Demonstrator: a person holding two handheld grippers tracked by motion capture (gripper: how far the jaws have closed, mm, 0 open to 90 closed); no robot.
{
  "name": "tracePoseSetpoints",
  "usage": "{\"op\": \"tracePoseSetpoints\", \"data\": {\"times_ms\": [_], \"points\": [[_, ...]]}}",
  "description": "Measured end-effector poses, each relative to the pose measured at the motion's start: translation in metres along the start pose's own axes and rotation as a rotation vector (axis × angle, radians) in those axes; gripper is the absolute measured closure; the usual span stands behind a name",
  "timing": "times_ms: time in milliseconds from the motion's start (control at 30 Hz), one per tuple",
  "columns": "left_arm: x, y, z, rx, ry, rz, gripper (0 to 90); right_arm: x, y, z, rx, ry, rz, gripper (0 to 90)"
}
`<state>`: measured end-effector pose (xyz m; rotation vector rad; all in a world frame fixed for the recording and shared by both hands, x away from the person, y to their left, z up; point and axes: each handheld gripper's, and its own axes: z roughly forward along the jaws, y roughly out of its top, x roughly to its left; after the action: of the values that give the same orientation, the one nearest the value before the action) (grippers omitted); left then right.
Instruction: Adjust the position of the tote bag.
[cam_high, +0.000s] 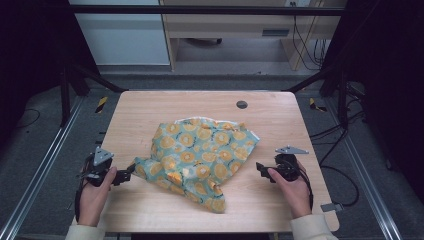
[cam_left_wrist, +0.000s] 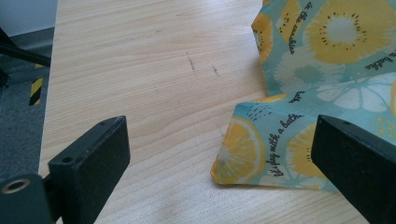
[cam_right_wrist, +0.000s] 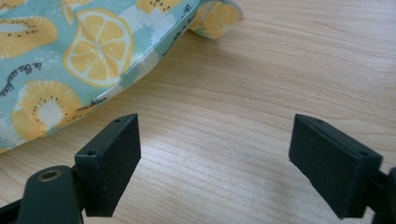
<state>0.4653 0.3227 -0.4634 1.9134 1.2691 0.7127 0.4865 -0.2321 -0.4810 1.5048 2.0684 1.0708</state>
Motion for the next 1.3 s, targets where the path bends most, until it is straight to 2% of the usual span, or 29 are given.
{"op": "tracePoseSetpoints", "data": {"times_ms": [133, 233, 267, 433, 500, 567, 600, 800, 867, 967, 1067, 1100, 1133, 1200, 1233, 1300], "points": [[-0.002, 0.000, -0.001, 0.004, -0.002, 0.009, 4.5, 0.000, 0.001, -0.001, 0.001, 0.020, 0.031, 16.7], [-0.003, 0.000, 0.000, 0.002, -0.002, 0.012, 4.5, 0.000, 0.003, -0.001, -0.004, 0.031, 0.036, 17.1], [-0.004, 0.000, 0.000, 0.003, -0.004, 0.015, 4.5, 0.003, 0.005, -0.001, -0.002, 0.048, 0.048, 17.3], [-0.005, 0.000, 0.000, 0.007, -0.003, 0.025, 4.5, 0.008, 0.010, 0.004, 0.000, 0.086, 0.045, 16.5], [-0.006, 0.000, -0.001, 0.008, -0.004, 0.027, 4.5, 0.011, 0.015, 0.007, 0.001, 0.101, 0.047, 15.6], [-0.006, -0.001, -0.001, 0.008, -0.004, 0.030, 4.6, 0.016, 0.025, 0.013, 0.000, 0.133, 0.074, 13.9], [-0.007, 0.000, -0.001, 0.006, -0.004, 0.033, 4.5, 0.017, 0.027, 0.015, 0.003, 0.134, 0.068, 13.7], [-0.008, 0.000, -0.001, 0.004, -0.004, 0.040, 4.6, 0.017, 0.043, 0.024, -0.004, 0.099, 0.063, 12.0], [-0.008, 0.000, -0.001, 0.004, -0.005, 0.041, 4.5, 0.013, 0.054, 0.031, -0.009, 0.077, 0.078, 11.2], [-0.008, 0.000, -0.001, 0.003, -0.004, 0.043, 4.6, 0.010, 0.060, 0.036, -0.001, 0.068, 0.103, 10.6], [-0.009, 0.001, -0.001, 0.003, -0.005, 0.045, 4.6, 0.007, 0.071, 0.048, 0.012, 0.022, 0.122, 11.4], [-0.009, 0.001, -0.001, 0.003, -0.005, 0.045, 4.6, 0.007, 0.071, 0.048, 0.012, 0.022, 0.122, 11.4], [-0.009, 0.001, -0.001, 0.000, -0.004, 0.048, 4.6, 0.005, 0.072, 0.056, 0.035, 0.033, 0.150, 11.1], [-0.010, 0.001, -0.001, -0.002, -0.001, 0.057, 4.6, 0.002, 0.072, 0.063, 0.047, 0.055, 0.192, 15.6], [-0.010, 0.002, -0.001, -0.004, -0.003, 0.054, 4.6, 0.002, 0.072, 0.066, 0.051, 0.070, 0.206, 22.6], [-0.011, 0.002, -0.001, -0.005, -0.008, 0.057, 4.6, 0.005, 0.070, 0.070, 0.049, 0.107, 0.197, 40.4]]}}
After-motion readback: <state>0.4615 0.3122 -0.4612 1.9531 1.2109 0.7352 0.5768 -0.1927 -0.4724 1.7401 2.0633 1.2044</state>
